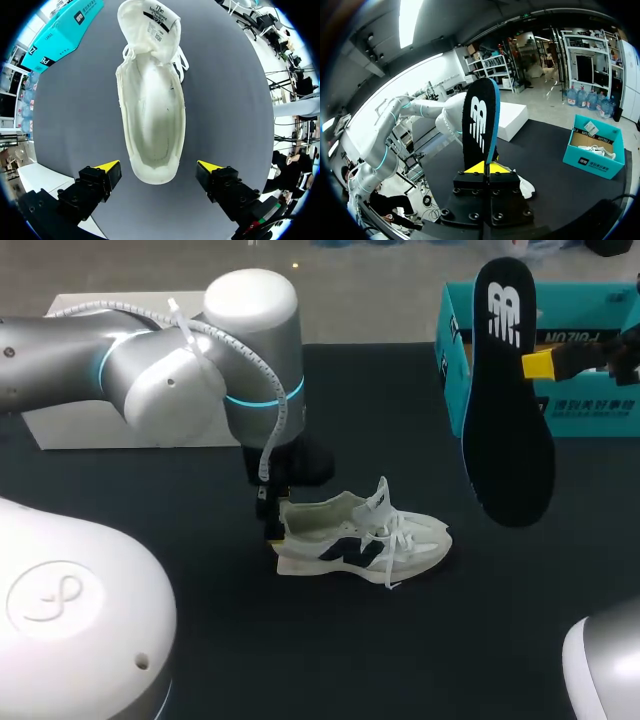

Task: Take the shoe out of the shoebox, open the shoe tongue, remove and reinsert the insole, then place the shoe into the shoebox

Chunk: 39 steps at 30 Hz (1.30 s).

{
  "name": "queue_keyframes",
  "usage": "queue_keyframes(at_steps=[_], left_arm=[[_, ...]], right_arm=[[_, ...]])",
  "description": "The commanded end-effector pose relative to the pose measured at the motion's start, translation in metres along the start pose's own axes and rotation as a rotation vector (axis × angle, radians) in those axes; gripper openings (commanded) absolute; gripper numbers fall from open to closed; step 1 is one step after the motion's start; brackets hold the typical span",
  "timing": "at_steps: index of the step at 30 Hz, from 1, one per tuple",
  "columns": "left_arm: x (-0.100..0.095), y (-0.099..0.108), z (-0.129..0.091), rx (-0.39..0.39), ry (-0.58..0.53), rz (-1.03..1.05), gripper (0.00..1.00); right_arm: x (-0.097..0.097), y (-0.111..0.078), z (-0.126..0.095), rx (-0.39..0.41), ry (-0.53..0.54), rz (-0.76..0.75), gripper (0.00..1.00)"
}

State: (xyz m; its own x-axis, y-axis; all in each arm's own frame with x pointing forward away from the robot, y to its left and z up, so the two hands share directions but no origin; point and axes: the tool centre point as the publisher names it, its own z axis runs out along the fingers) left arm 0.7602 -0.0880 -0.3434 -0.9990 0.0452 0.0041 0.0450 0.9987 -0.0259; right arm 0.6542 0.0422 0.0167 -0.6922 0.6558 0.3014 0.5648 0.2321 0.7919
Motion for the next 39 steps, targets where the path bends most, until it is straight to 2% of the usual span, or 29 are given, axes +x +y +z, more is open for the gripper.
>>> queue_keyframes(at_steps=[1, 35, 39], left_arm=[[0.0007, 0.0003, -0.0002, -0.001, -0.003, -0.001, 1.0], [0.0007, 0.0003, -0.0002, -0.001, -0.003, -0.001, 1.0], [-0.0049, -0.0011, -0.0038, 0.016, -0.006, -0.003, 1.0]], right_arm=[[-0.0012, 0.0029, 0.0022, 0.005, 0.002, 0.001, 0.0], [-0.0012, 0.0029, 0.0022, 0.005, 0.002, 0.001, 0.0], [-0.0012, 0.0029, 0.0022, 0.005, 0.002, 0.001, 0.0]])
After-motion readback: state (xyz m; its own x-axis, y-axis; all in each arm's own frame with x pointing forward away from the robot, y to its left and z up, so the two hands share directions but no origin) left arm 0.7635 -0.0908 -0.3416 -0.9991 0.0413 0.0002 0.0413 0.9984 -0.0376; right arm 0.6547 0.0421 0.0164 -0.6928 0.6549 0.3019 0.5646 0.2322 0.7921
